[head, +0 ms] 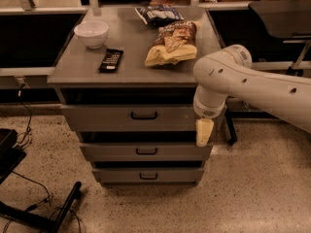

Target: Open top drawer

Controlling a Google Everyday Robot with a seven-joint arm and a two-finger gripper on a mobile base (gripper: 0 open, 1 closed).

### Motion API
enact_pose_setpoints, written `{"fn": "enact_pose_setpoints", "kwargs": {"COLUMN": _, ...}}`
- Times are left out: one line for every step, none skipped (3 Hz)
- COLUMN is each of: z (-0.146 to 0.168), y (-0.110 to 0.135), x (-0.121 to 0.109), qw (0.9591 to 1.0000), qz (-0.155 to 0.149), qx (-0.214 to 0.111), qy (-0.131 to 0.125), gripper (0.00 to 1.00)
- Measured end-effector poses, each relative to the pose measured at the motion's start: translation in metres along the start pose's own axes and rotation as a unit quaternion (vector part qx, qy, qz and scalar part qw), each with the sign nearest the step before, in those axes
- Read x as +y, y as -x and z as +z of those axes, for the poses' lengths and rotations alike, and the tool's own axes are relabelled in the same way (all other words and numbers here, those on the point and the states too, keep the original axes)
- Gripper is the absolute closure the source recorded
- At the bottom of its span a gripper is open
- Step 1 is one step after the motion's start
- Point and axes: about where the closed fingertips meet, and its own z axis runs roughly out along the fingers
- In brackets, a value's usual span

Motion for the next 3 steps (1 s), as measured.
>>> {"fn": "enact_pose_setpoints", "kwargs": {"z": 0.008, "y": 0.013, "x": 0.003, "qw": 0.9999, "qz": -0.013, "qx": -0.004, "qy": 0.004, "gripper": 0.00}}
{"fn": "enact_pose_setpoints", "kwargs": {"z": 0.016, "y": 0.030, "x": -0.001, "qw": 0.9994, "qz": -0.033, "qx": -0.011, "qy": 0.006, "gripper": 0.00}}
{"fn": "enact_pose_setpoints", "kwargs": {"z": 0.020, "y": 0.041, "x": -0.003, "qw": 0.9988, "qz": -0.047, "qx": -0.011, "qy": 0.007, "gripper": 0.19}}
